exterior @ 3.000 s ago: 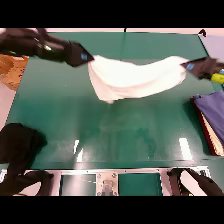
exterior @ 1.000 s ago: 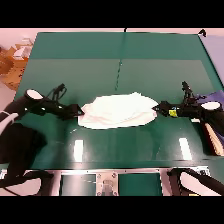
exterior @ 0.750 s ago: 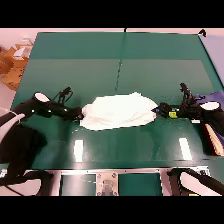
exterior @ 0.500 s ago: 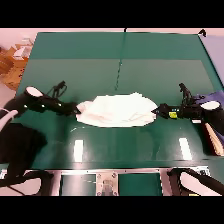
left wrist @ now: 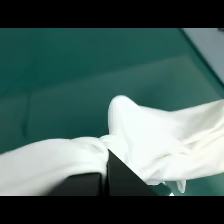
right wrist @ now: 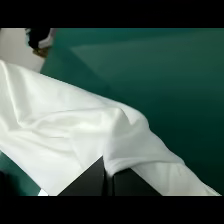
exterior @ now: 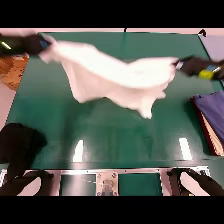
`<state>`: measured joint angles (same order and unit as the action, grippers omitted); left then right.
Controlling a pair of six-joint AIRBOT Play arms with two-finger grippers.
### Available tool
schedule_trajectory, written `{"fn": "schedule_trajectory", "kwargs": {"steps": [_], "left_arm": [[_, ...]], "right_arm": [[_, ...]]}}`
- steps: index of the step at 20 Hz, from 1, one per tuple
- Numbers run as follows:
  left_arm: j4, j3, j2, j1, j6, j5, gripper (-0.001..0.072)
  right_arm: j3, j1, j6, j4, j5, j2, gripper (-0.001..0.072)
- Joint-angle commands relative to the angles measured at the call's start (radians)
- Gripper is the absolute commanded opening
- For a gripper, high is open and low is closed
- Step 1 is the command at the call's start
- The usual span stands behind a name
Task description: Fold the shirts.
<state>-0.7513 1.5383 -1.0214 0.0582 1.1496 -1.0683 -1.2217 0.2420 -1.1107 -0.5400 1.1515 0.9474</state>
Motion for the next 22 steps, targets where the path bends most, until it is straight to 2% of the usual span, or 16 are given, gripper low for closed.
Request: {"fn": "schedule_trajectory", "kwargs": {"steps": [1, 5, 8, 11, 15, 18, 20, 22], "left_arm": [[0.002, 0.291, 0.078, 0.002, 0.002, 0.022, 0.0022], [-0.005, 0.510, 0.083, 0.002, 0.020, -0.003, 0.0022], [-0.030, 0.504, 0.078, 0.002, 0.076, -0.093, 0.0023], [-0.087, 0.385, 0.065, 0.002, 0.101, -0.197, 0.0024], [-0.102, 0.108, 0.024, -0.001, 0.100, -0.206, 0.0024], [-0.082, -0.190, -0.047, -0.001, 0.084, -0.135, 0.0024], [-0.045, -0.394, -0.119, -0.001, 0.019, -0.007, 0.0024], [0.018, -0.522, -0.222, -0.001, -0.041, 0.130, 0.0024]], "right_arm": [[-0.231, 0.001, -0.041, 0.013, 0.010, -0.116, 0.0019], [-0.326, 0.001, -0.043, -0.011, -0.003, -0.253, 0.0019], [-0.325, 0.000, -0.134, -0.132, 0.003, -0.300, 0.0020], [-0.291, 0.000, -0.170, -0.198, 0.059, -0.290, 0.0020], [-0.007, -0.011, -0.172, -0.194, 0.058, -0.255, 0.0020], [0.312, -0.071, -0.152, -0.193, -0.071, -0.167, 0.0020], [0.499, -0.137, -0.124, -0.193, -0.242, -0.055, 0.0020], [0.575, -0.182, -0.116, -0.177, -0.383, 0.108, 0.0019]]}}
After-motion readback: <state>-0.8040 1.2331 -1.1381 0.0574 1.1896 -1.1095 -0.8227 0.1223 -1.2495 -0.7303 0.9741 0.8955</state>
